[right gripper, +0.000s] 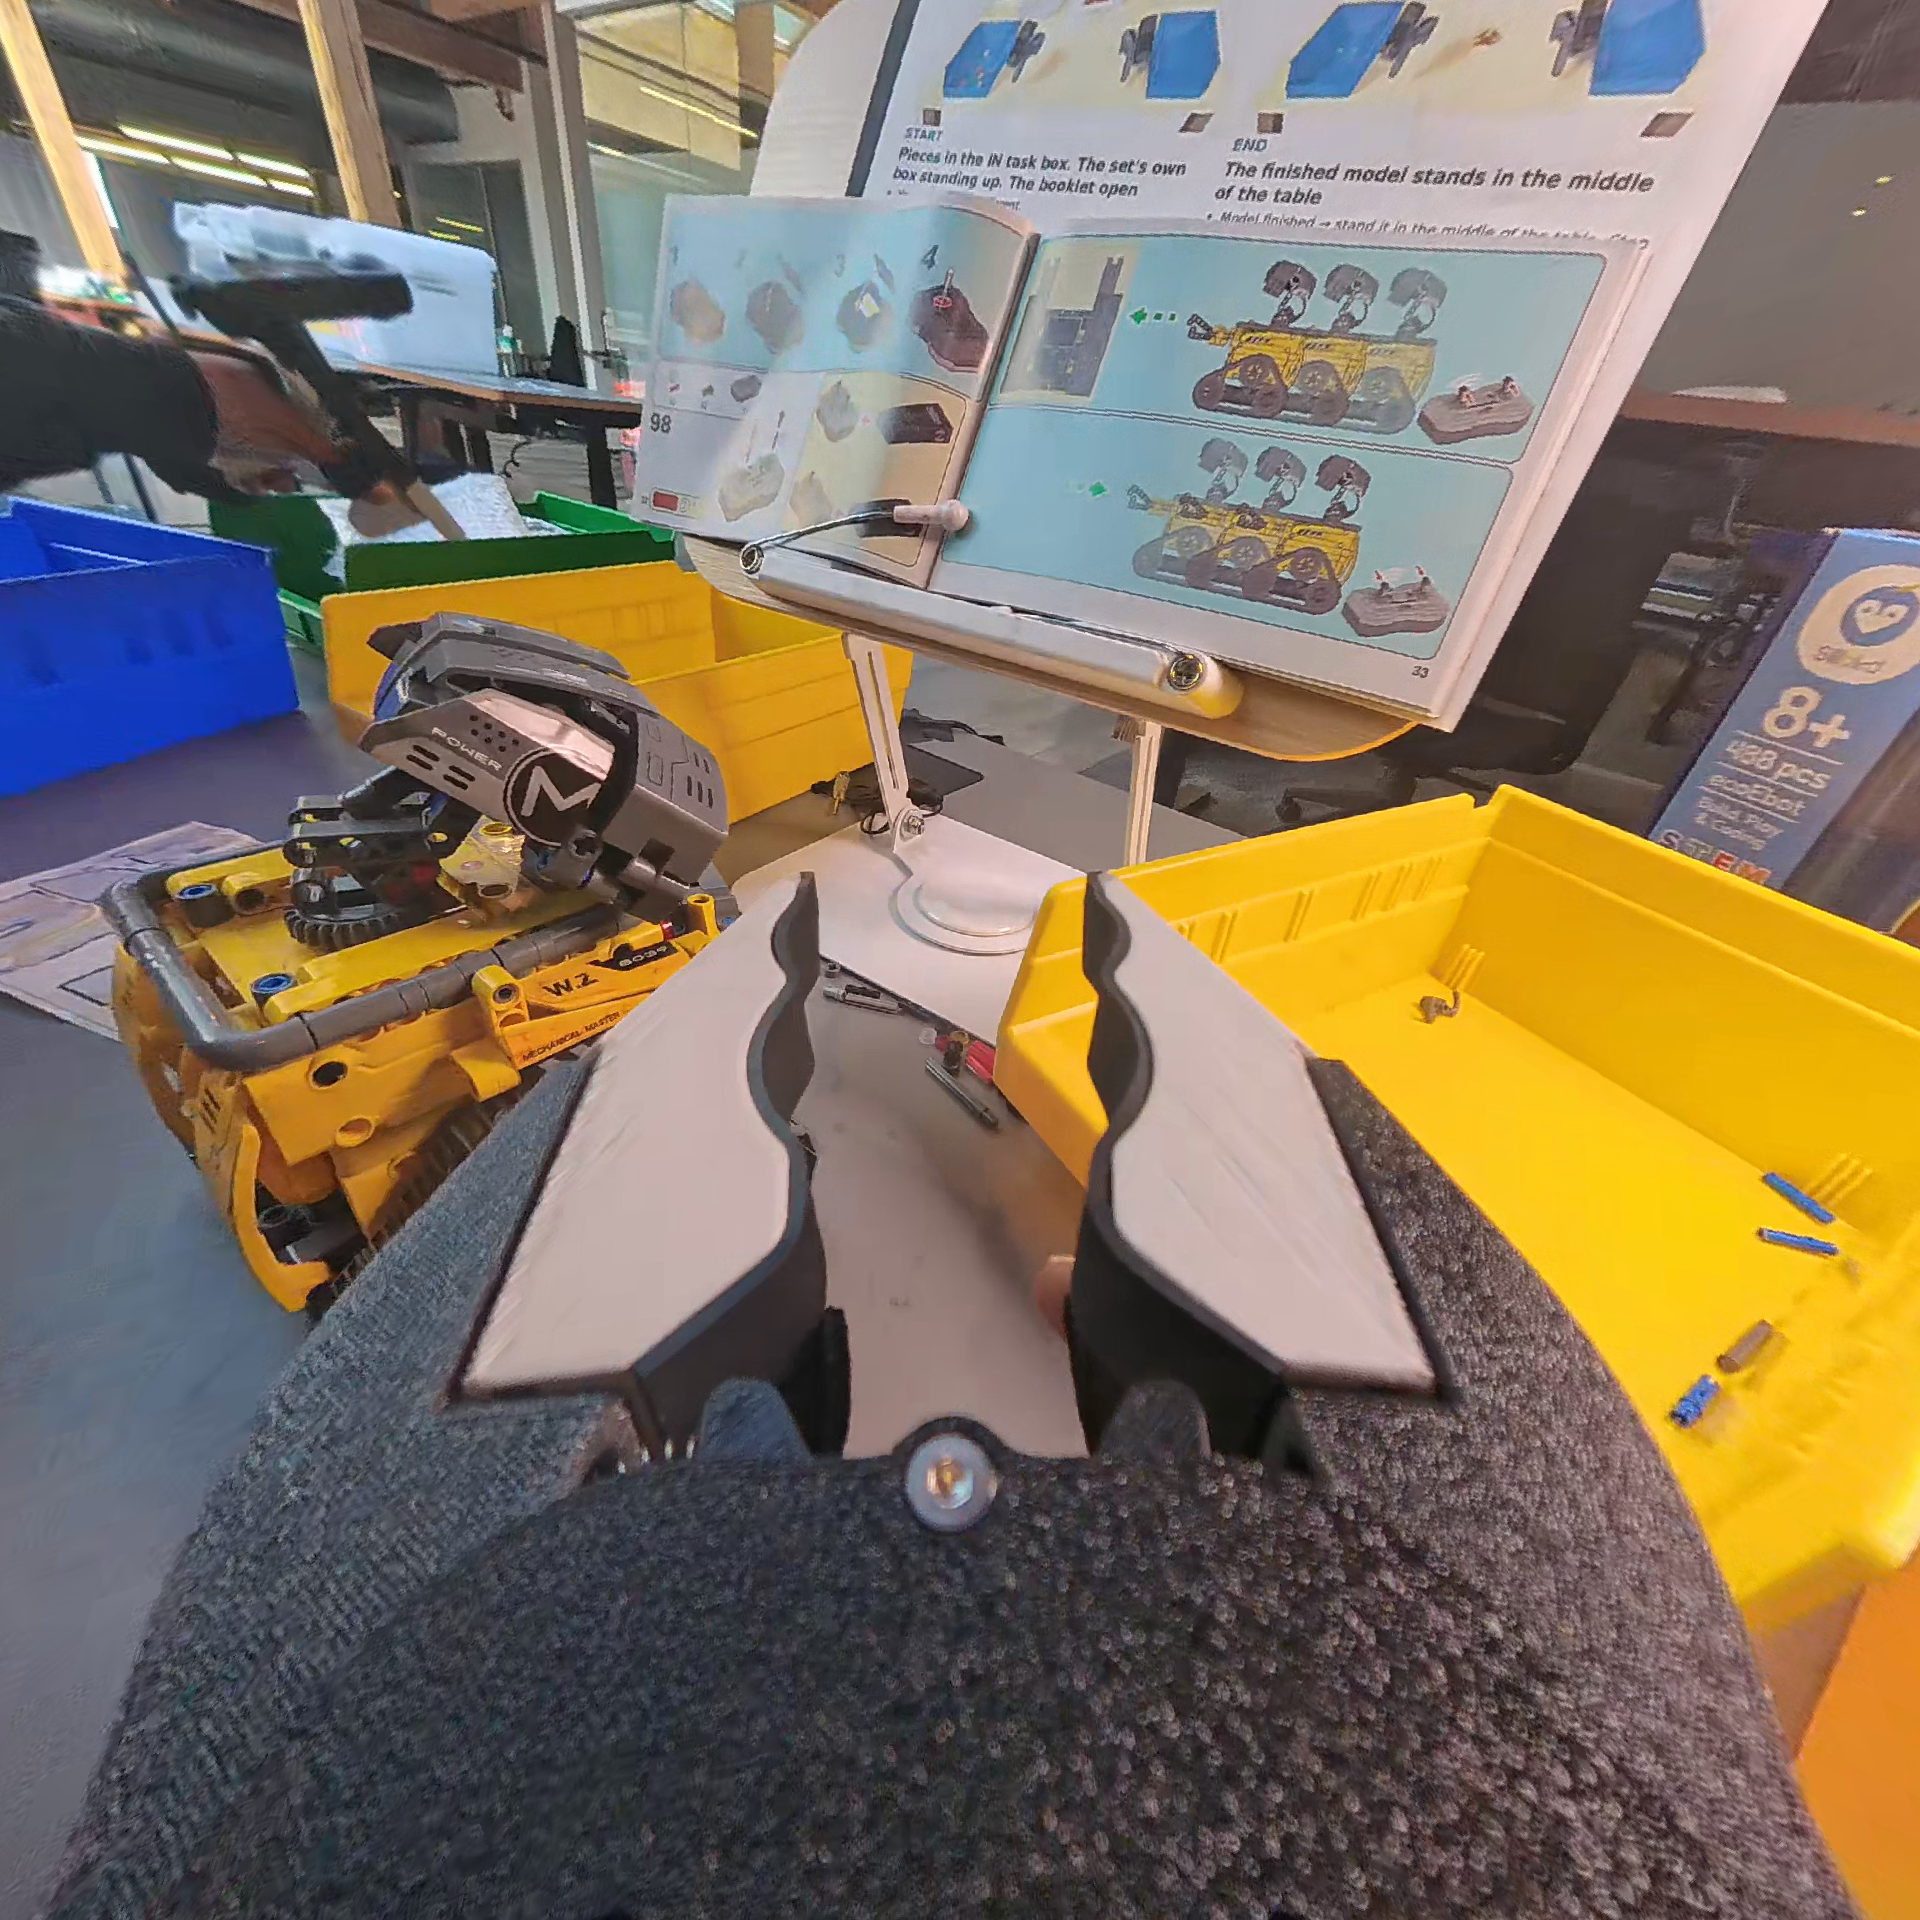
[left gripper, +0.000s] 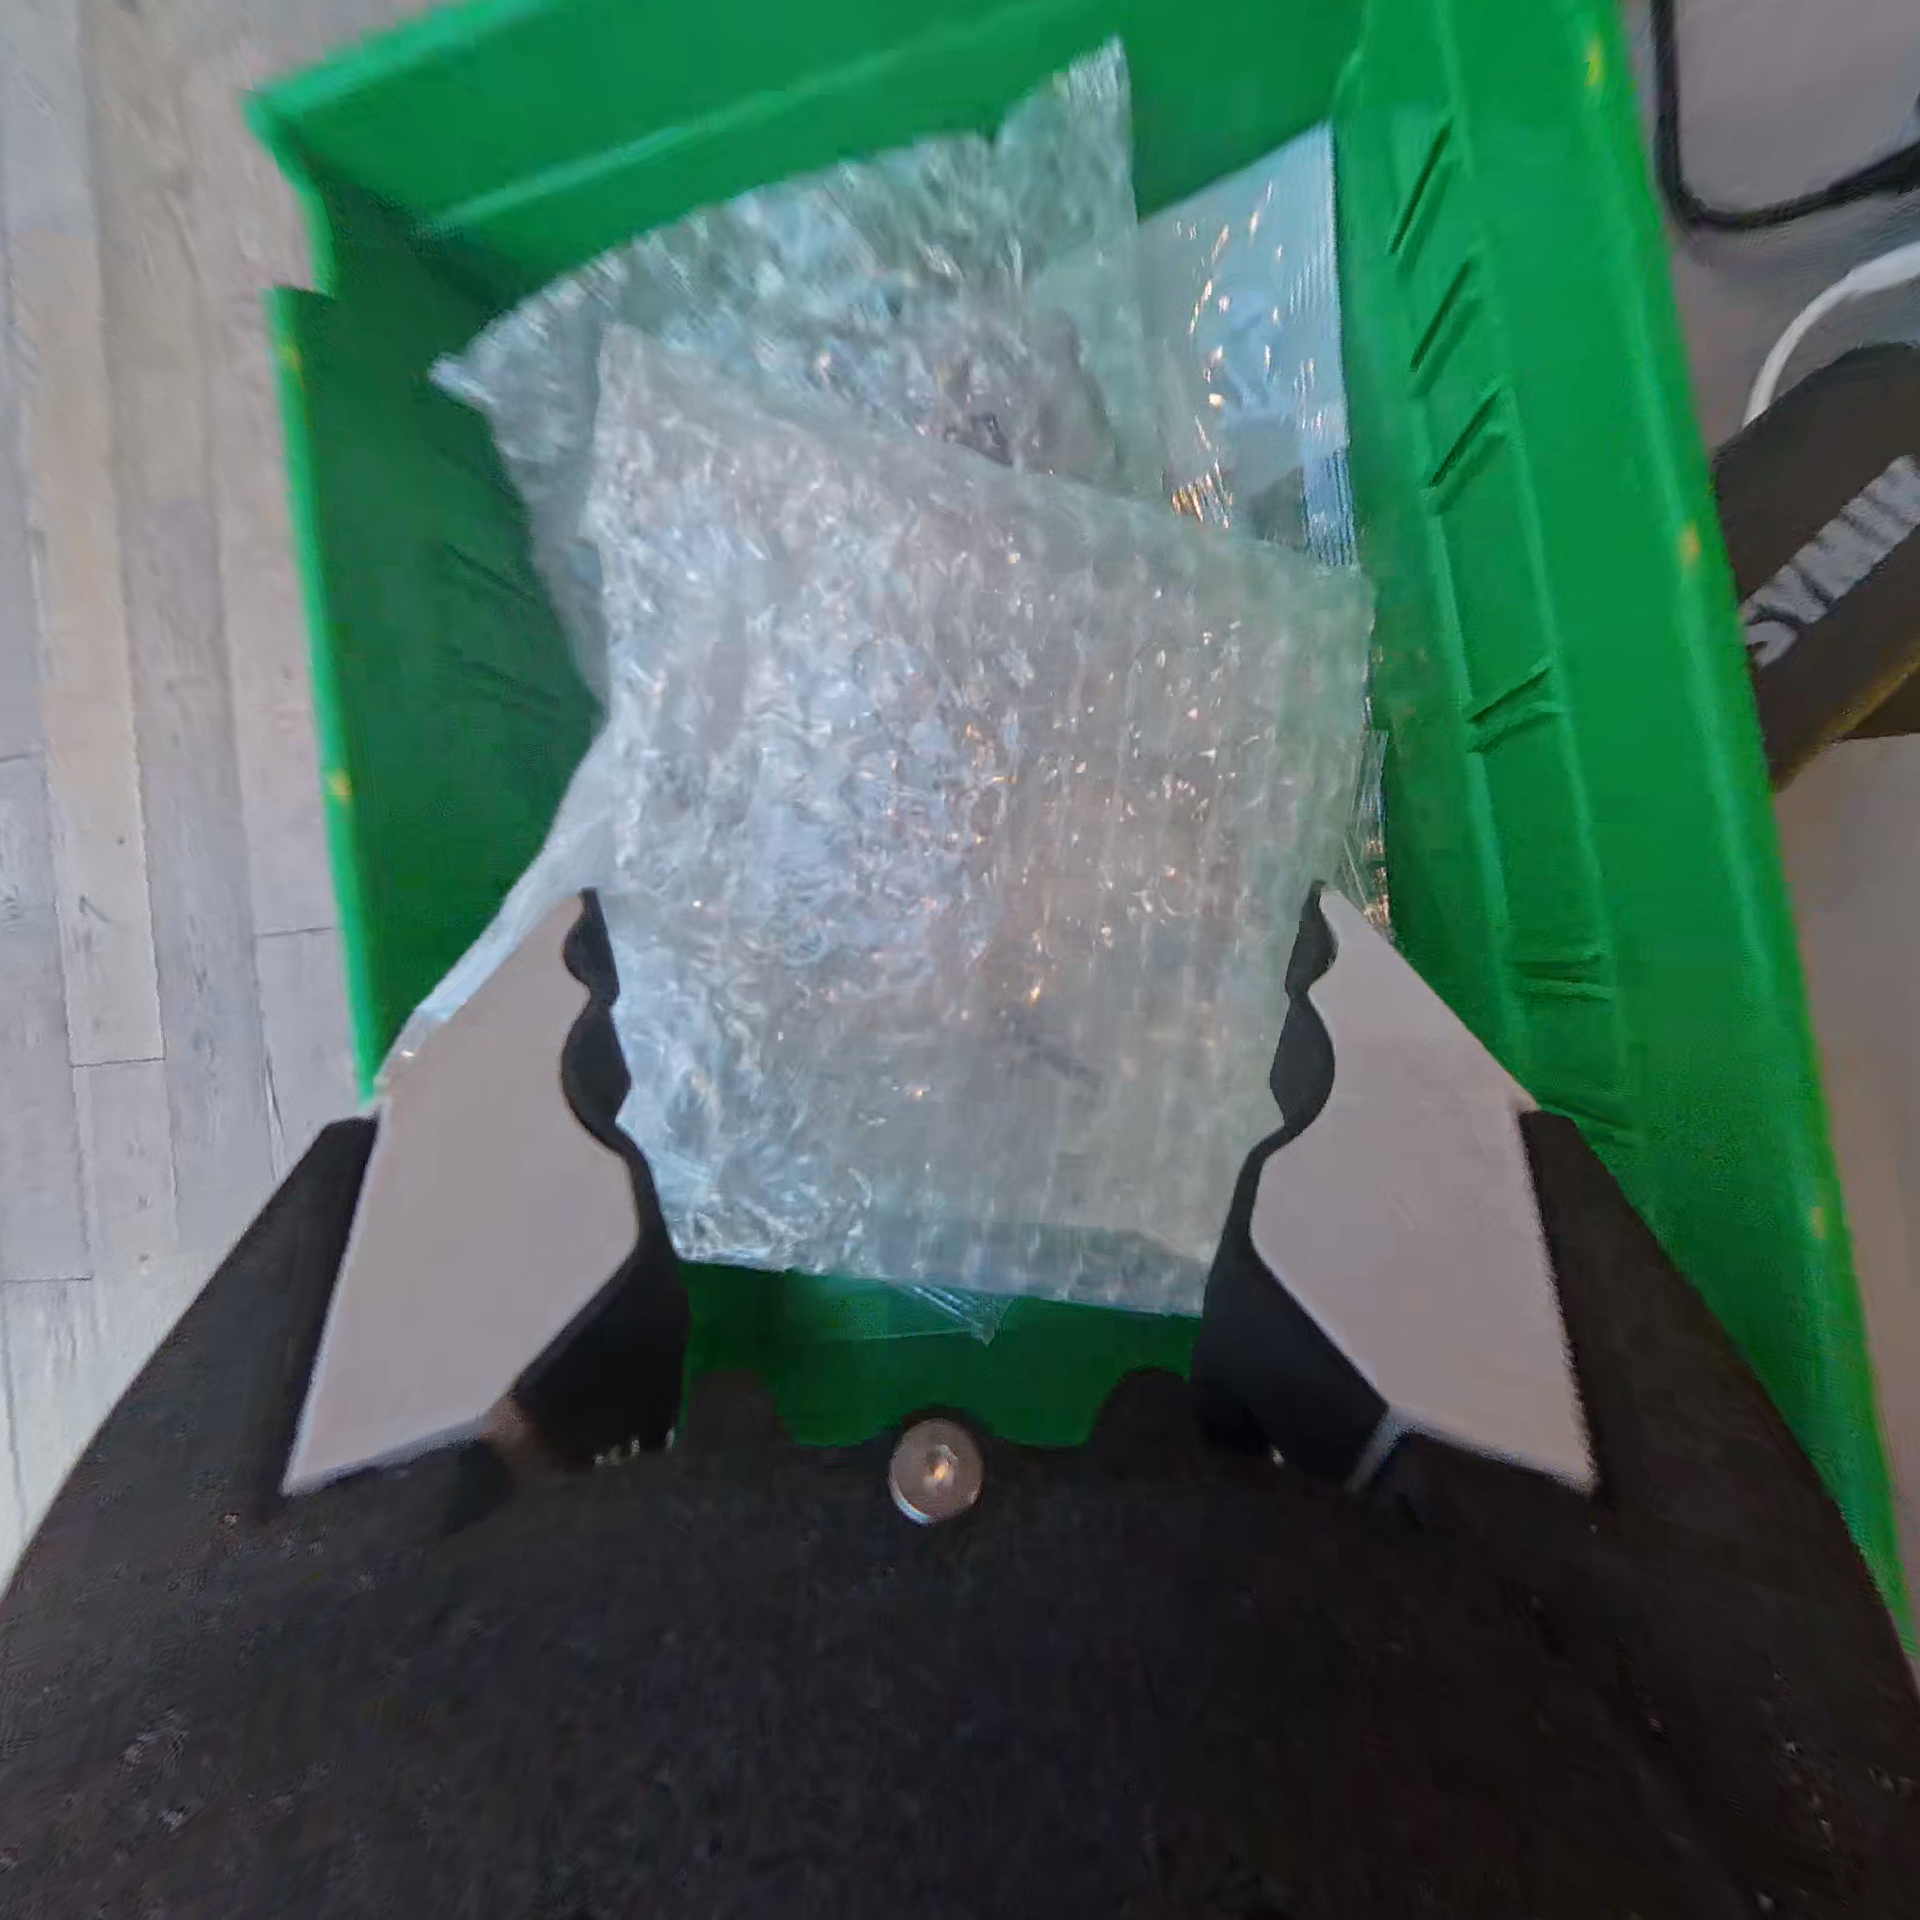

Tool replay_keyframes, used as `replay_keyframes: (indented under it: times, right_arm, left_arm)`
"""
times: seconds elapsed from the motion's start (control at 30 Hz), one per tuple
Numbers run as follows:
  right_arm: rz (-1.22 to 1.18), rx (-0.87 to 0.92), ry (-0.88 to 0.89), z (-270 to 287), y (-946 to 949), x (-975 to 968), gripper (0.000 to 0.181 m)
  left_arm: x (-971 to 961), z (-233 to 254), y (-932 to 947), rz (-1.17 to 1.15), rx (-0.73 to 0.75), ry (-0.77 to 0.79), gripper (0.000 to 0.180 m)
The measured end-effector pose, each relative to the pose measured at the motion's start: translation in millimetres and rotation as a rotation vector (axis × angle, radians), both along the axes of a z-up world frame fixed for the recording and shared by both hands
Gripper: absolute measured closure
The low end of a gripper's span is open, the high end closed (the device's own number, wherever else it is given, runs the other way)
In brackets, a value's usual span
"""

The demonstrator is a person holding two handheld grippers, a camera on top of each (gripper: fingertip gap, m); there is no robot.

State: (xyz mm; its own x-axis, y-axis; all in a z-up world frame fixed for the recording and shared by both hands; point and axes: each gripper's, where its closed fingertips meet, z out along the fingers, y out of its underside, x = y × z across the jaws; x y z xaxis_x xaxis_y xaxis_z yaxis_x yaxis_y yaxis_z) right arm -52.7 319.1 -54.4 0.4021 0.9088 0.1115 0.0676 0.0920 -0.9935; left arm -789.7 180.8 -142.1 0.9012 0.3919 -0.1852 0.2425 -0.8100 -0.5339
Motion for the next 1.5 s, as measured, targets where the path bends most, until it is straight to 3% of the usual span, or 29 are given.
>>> replay_keyframes:
  times: [0.03, 0.1, 0.2, 0.3, 0.53, 0.73, 0.87, 0.93, 1.1, 1.17, 1.37, 1.5]
  right_arm:
    - [-0.009, 0.006, -0.004, -1.6, 0.5, -1.5, 0.131]
    - [-0.024, 0.020, -0.026, -7.2, 2.2, -3.4, 0.131]
    - [-0.040, 0.041, -0.057, -14.3, 6.7, -3.6, 0.133]
    - [-0.030, 0.025, -0.036, -14.8, 10.0, -4.8, 0.134]
    - [0.012, 0.041, -0.006, -6.5, 0.2, -2.4, 0.135]
    - [0.018, 0.090, 0.046, 17.6, -9.7, 9.9, 0.136]
    - [0.009, 0.132, 0.041, 26.4, -13.8, 15.7, 0.137]
    - [0.008, 0.144, 0.041, 28.7, -15.6, 17.5, 0.137]
    - [-0.007, 0.130, 0.046, 27.2, -13.3, 19.0, 0.138]
    - [-0.014, 0.129, 0.042, 26.8, -12.5, 18.5, 0.139]
    - [-0.038, 0.125, 0.020, 19.2, -6.7, 10.9, 0.140]
    - [-0.052, 0.141, -0.041, 11.1, -3.7, 4.8, 0.140]
  left_arm:
    - [-0.6, -16.9, 1.9, -0.009, -0.057, -0.026, 0.068]
    - [-0.6, -36.7, 0.2, -0.053, -0.162, -0.021, 0.117]
    - [11.3, -25.9, 5.2, -0.135, -0.129, -0.033, 0.166]
    - [21.1, 10.9, -12.2, -0.194, -0.123, 0.023, 0.173]
    - [99.5, 106.2, -109.0, -0.303, -0.134, -0.023, 0.173]
    - [181.5, 96.9, -203.7, -0.387, -0.305, -0.165, 0.169]
    - [208.5, 70.9, -240.8, -0.422, -0.378, -0.240, 0.135]
    - [219.5, 71.9, -236.7, -0.459, -0.303, -0.293, 0.118]
    - [224.9, 108.4, -193.8, -0.559, -0.044, -0.370, 0.094]
    - [202.6, 113.8, -173.3, -0.539, -0.020, -0.331, 0.094]
    - [70.0, 96.3, -79.9, -0.281, 0.029, 0.005, 0.083]
    - [12.4, 49.5, -34.4, -0.164, -0.006, 0.023, 0.070]
